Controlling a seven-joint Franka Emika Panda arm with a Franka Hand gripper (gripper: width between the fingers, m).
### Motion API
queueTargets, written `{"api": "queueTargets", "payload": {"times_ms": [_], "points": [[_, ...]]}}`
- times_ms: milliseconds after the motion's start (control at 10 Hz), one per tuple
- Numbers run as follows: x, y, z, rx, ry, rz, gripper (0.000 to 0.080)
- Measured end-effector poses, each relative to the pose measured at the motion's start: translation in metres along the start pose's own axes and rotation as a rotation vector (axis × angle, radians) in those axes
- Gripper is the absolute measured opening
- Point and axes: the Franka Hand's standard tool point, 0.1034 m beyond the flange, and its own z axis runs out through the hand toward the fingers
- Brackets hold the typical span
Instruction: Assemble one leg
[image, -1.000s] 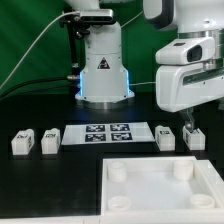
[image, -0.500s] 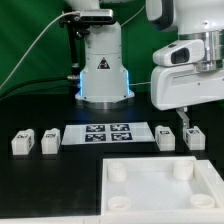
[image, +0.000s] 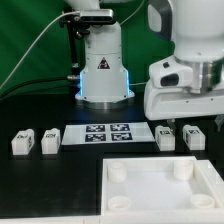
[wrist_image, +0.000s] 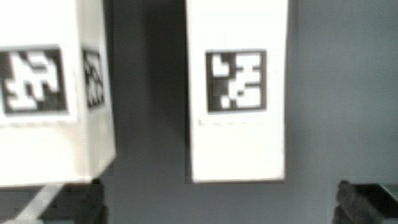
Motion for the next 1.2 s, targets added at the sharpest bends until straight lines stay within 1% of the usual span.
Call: {"api": "queueTargets", "payload": {"times_ms": [100,300,400,600,700,900,1000,1100,1200], "points": [[0.000,-0.001,-0.004,-0.008,-0.073,0.002,0.0649],[-0.006,-0.004,-0.012,-0.031,-0.258,0.000,0.0649],[-0.007,-0.006,-0.013,-0.039,-0.351,-0.001,0.0649],[-0.006,-0.004,-0.009,-0.045,-0.448,0.000,0.0649],[-0.003,-0.005,-0.009,-0.043,-0.435,-0.001,0.0649],[-0.006,-0.006,-0.005,-0.048,-0.443,0.017,0.0649],[-0.013,-0.010,0.005,-0.060,-0.465,0.031,0.0649],[-0.017,-0.014,0.014,-0.064,-0.470,0.022,0.0649],[-0.021,-0.014,0.018,-0.066,-0.475,0.021,0.0649]]}}
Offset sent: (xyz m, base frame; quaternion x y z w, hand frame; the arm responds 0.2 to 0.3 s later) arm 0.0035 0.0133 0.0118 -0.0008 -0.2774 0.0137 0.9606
